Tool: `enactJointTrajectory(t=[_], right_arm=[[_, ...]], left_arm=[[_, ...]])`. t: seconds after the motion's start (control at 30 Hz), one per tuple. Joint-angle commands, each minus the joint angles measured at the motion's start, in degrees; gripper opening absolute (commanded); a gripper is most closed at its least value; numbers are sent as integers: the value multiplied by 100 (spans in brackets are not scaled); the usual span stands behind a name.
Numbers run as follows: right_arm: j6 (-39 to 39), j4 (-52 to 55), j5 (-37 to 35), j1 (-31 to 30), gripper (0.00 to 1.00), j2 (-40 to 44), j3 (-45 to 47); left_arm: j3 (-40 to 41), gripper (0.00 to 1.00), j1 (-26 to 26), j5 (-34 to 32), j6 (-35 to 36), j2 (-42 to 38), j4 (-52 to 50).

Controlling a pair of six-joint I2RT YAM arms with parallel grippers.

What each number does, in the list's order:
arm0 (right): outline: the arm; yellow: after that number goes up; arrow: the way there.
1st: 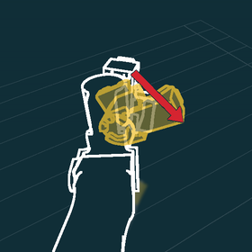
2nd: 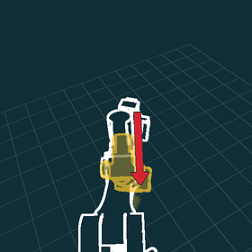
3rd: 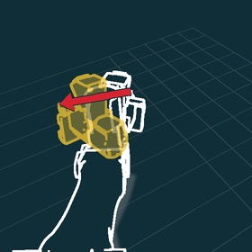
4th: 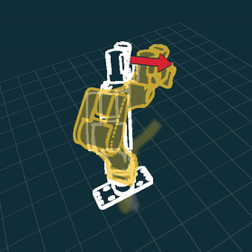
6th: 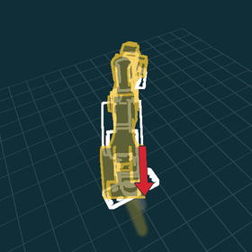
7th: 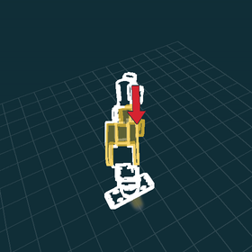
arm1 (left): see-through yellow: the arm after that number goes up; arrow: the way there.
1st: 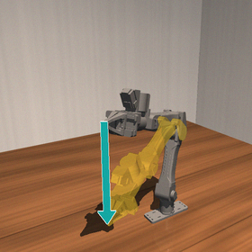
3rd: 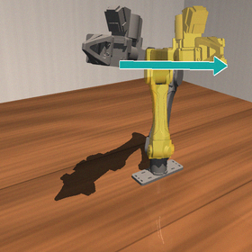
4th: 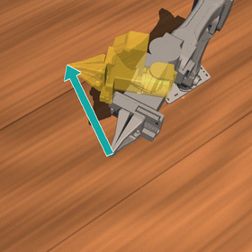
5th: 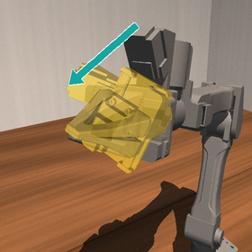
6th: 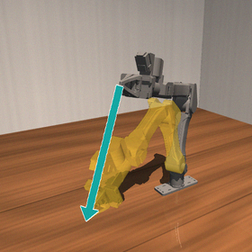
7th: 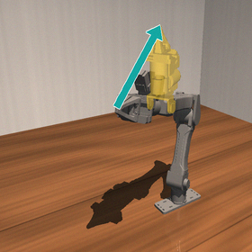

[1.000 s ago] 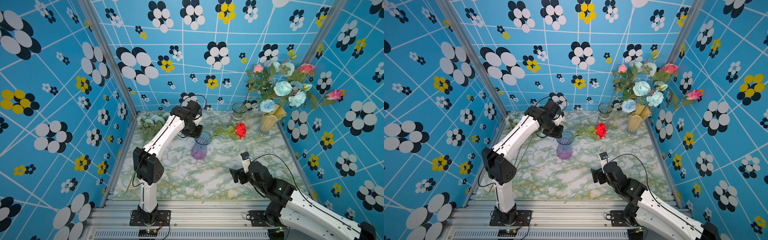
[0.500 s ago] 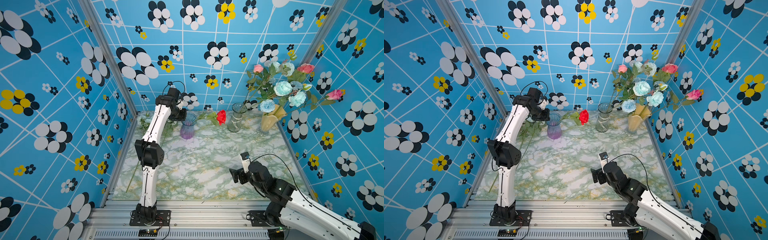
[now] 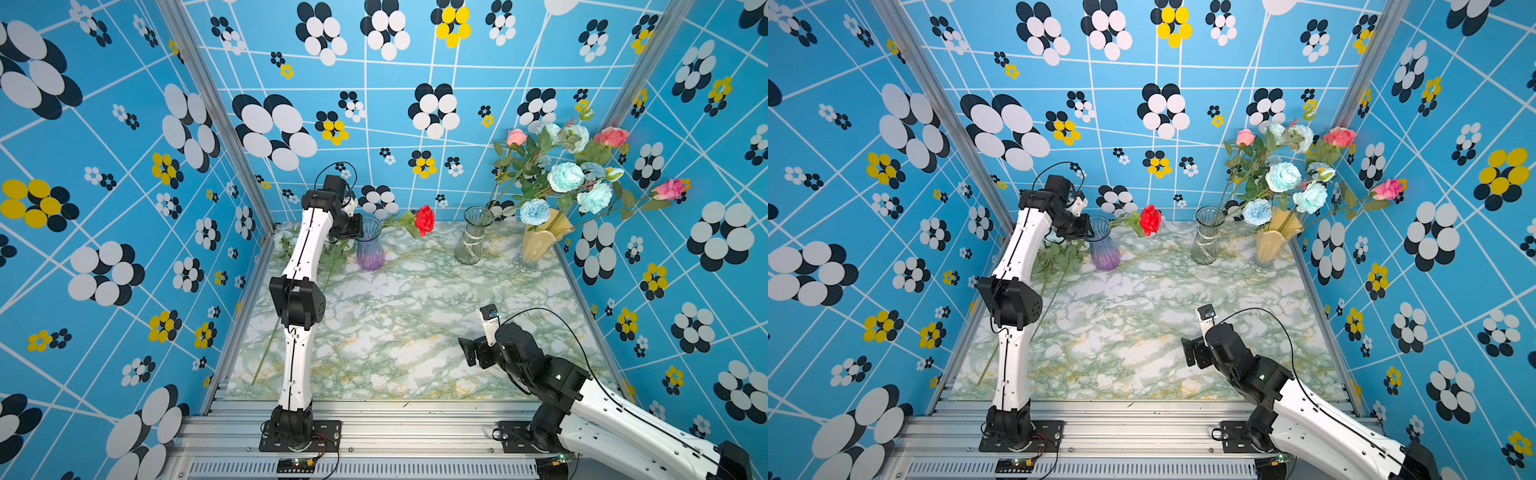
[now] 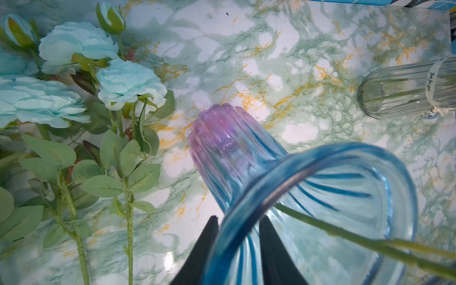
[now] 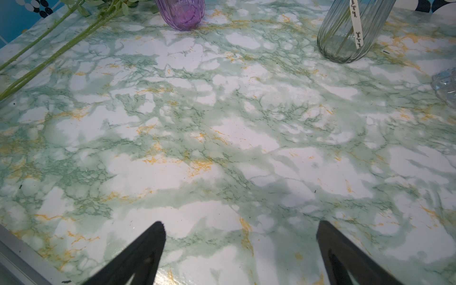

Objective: Pick out blue flowers from the vase
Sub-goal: Move the vase to the center of the board.

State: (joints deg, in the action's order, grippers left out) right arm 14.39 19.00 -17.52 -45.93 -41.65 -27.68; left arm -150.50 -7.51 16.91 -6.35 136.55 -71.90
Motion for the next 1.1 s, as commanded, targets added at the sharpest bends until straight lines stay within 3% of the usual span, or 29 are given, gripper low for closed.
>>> enactJointTrajectory(t=[0.0,0.2,0.37,0.87,0.93,1.07], right_arm=[[42,-46,-41,30,99,-22,-97],[38,-46,-50,24,99,-66,-105],[34,-54,-69,24,99,-78,-99],[45,-52,-76,24,99,-96,-101],[40,-47,-76,23,99,-90,-99],[37,-47,-78,25,99,-89,-106]], left_arm=[[7,41,109,-31,55,98,-127],[170,49,109,23,64,-86,107],[419,66,96,-51,55,-368,493],[618,69,100,-56,-70,-765,1030],[634,74,100,-30,-101,-826,1073],[662,76,105,-22,-229,-1079,1178]])
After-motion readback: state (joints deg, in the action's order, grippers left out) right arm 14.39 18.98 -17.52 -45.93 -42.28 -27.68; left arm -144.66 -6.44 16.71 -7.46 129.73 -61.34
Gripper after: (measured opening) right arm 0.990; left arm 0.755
